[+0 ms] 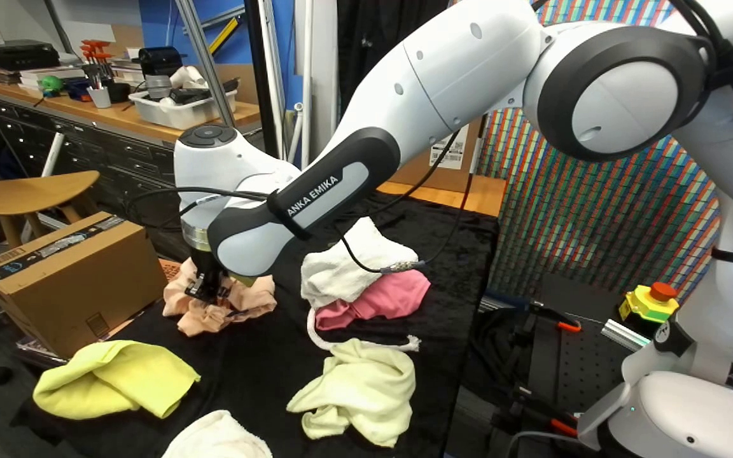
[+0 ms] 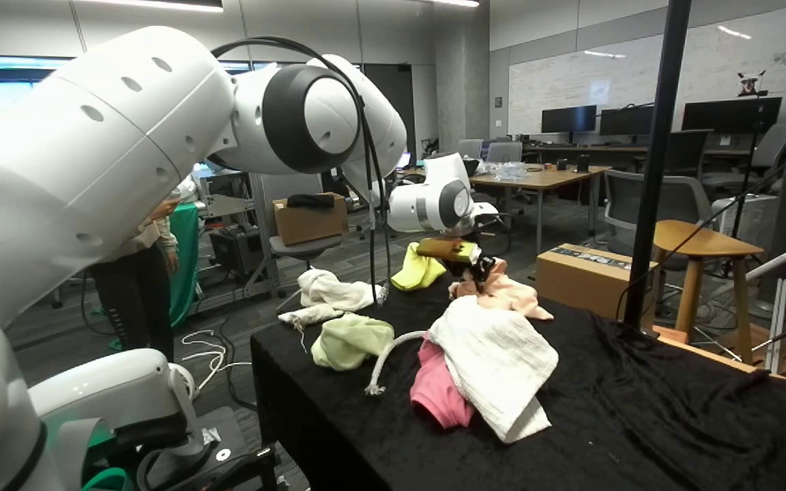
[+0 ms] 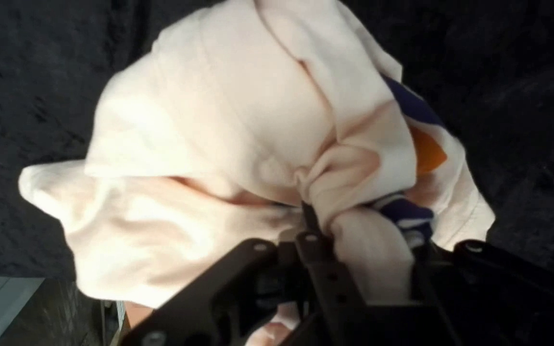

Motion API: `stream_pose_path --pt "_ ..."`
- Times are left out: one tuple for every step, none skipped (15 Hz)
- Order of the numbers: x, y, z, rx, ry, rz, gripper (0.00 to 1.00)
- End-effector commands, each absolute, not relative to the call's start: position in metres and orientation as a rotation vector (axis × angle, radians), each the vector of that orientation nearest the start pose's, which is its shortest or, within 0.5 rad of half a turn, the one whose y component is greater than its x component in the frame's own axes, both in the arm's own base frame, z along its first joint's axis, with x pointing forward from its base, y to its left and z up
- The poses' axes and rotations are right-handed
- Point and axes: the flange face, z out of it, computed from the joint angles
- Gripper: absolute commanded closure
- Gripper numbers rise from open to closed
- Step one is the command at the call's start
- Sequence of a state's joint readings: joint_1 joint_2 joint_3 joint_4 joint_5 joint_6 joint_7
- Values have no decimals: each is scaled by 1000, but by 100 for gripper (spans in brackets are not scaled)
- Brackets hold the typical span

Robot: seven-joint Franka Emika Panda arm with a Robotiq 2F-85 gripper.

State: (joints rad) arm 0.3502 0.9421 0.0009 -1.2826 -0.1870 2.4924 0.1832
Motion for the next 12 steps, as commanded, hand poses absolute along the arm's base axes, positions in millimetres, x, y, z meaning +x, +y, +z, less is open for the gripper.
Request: stream_pose_path --pt "723 267 225 -3060 -570 -396 94" --pt "723 265 230 -3045 -590 -388 97" --pt "722 262 236 -3039 -598 -386 97" --pt "722 259 244 -3040 -600 -391 94" --pt "721 255 251 -3031 -603 -398 95" --pt "721 250 258 -3027 -606 -408 95" --pt "720 245 267 -3026 -606 -417 95" --pt "718 239 273 -3018 -612 -426 95" --pt "716 233 280 -3014 -617 -430 95" --pt "711 227 289 -3008 -625 -424 95" --pt "708 221 294 -3005 -629 -425 95" --pt "701 213 299 -3008 -631 -423 95"
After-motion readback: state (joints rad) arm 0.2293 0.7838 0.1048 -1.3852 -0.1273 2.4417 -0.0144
